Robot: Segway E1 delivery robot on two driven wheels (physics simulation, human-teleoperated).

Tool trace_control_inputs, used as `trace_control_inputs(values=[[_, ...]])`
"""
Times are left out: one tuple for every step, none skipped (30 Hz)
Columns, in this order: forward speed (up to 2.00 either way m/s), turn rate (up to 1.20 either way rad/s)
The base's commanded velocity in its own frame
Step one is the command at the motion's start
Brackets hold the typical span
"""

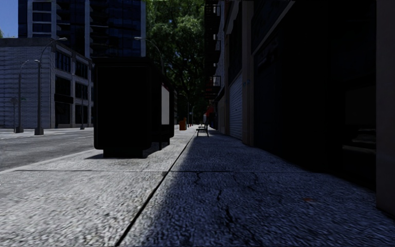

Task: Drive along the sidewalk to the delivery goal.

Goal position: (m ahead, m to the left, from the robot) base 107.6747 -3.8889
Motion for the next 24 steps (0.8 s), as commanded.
trace_control_inputs(values=[[2.00,0.50],[2.00,0.20],[2.00,0.20],[2.00,0.00],[2.00,0.00],[2.00,0.00],[2.00,0.00],[2.00,0.00],[2.00,0.00],[2.00,0.00],[2.00,0.00],[2.00,0.00],[2.00,0.00],[2.00,0.00],[2.00,0.00],[2.00,0.00],[2.00,0.00],[2.00,0.00],[2.00,0.00],[2.00,0.00],[2.00,0.00],[2.00,0.00],[2.00,0.00],[2.00,0.00]])
